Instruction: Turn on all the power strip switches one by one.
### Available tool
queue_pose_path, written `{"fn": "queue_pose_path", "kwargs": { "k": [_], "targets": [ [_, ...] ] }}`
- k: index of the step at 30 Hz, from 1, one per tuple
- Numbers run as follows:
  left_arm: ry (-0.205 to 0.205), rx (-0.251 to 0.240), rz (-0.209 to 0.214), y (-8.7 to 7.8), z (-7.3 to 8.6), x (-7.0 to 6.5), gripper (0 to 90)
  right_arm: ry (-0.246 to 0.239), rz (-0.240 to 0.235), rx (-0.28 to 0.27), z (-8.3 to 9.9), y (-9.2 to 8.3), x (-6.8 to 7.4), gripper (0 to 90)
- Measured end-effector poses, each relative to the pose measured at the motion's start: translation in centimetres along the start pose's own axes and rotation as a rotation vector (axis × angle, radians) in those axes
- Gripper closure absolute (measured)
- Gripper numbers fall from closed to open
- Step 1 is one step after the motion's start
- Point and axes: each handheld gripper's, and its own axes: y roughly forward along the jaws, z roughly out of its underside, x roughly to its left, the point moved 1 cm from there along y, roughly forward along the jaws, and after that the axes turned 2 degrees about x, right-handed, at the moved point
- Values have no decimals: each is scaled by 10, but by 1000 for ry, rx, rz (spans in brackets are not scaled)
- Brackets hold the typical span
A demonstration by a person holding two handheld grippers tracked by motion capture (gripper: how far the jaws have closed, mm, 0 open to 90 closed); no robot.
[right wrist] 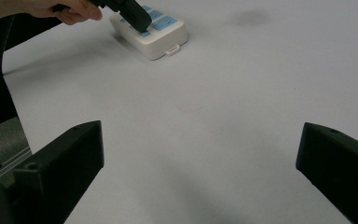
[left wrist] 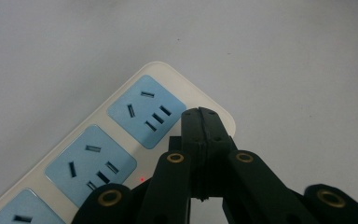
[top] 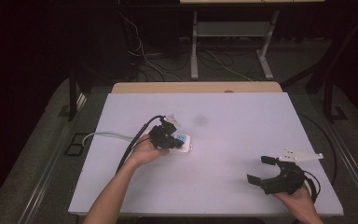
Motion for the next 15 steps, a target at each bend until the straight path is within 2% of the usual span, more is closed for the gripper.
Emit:
{"fn": "queue_pose_path", "kwargs": {
  "k": [4,9,15],
  "targets": [
    [-12,-5,12,1,1,1,895,0,-2,1,0,0,0,6],
    [2,4,2,1,0,0,895,-5,-6,4,0,1,1,6],
    [-13,2,24,1,1,3,896,-7,-1,5,0,1,1,6]
  ]
}}
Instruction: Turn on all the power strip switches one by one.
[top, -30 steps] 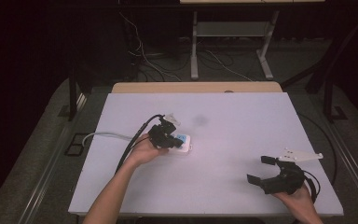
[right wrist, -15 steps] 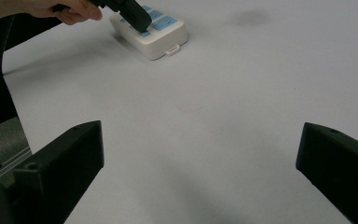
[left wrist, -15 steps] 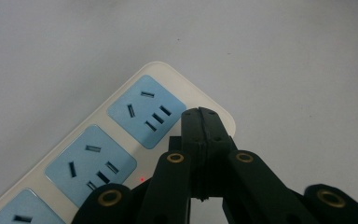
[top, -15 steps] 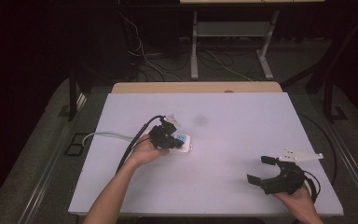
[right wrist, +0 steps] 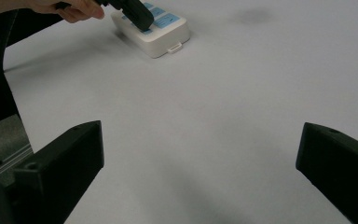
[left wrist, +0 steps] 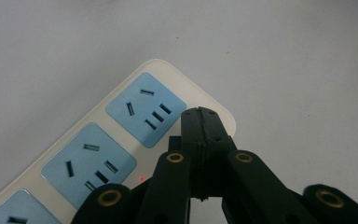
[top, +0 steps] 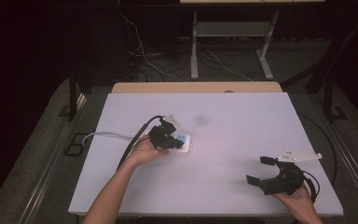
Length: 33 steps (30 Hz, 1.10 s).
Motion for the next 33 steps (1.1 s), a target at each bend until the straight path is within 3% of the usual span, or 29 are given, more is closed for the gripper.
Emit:
{"fn": "queue_pose_path", "kwargs": {
  "k": [12,22,33],
  "targets": [
    [-22,-1,18,1,1,3,899,6,9,-16,0,-3,-2,6],
    [5,5,1,6,-3,-3,900,6,9,-15,0,-3,-1,6],
    [-6,-3,6,5,-3,-2,896,10,8,-18,0,-4,-2,6]
  ]
}}
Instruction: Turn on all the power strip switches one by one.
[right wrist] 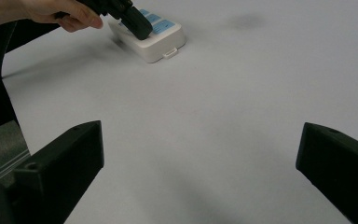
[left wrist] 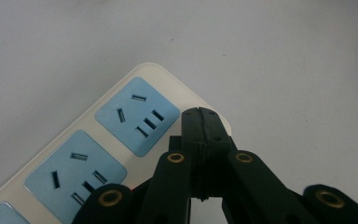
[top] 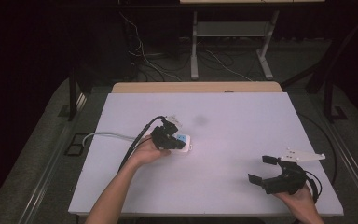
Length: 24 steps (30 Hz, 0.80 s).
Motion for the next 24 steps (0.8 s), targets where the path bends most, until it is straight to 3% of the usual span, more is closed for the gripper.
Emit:
{"fn": "queue_pose_path", "kwargs": {
  "k": [1,5,17,24],
  "targets": [
    [-7,-8,0,-1,0,0,896,-1,1,2,0,0,0,6],
    [33,5,-66,-5,0,0,897,-1,0,1,0,0,0,6],
    [-13,-93,-72,-33,4,2,891,3,1,1,0,1,-1,6],
    [-50,-135,-54,-51,12,-2,655,0,-2,0,-1,1,0,6]
  ]
}}
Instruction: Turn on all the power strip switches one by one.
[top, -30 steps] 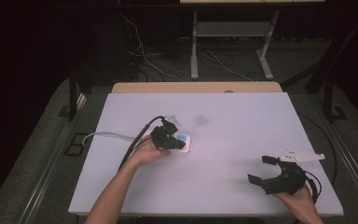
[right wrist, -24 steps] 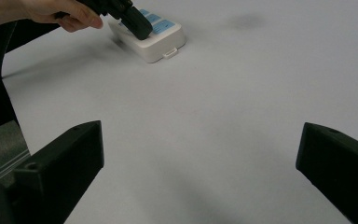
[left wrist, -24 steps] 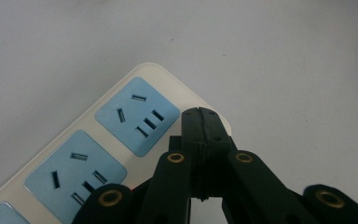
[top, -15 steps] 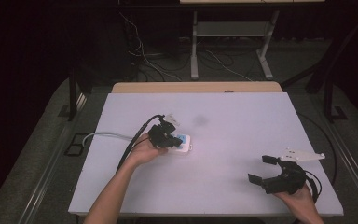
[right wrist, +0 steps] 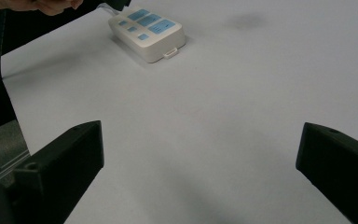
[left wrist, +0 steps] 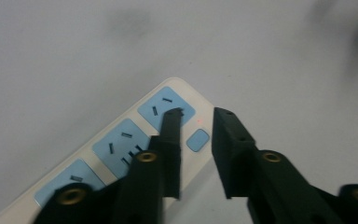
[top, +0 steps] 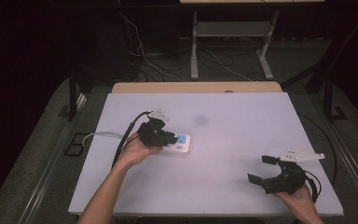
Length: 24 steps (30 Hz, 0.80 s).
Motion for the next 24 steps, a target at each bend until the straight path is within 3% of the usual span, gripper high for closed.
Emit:
{"fn": "queue_pose_path", "kwargs": {
  "k": [6,12,17,24],
  "targets": [
    [-68,-48,37,-16,13,0,444,1,-2,1,0,0,0,6],
    [-84,-97,31,-31,28,-4,212,-1,-4,-2,-1,0,-1,6],
    [-89,-116,1,-37,41,-12,23,-1,-5,-3,-1,0,0,6],
    [-109,-186,-28,-50,63,-20,0,-1,-5,-7,-1,-2,0,6]
  ]
}}
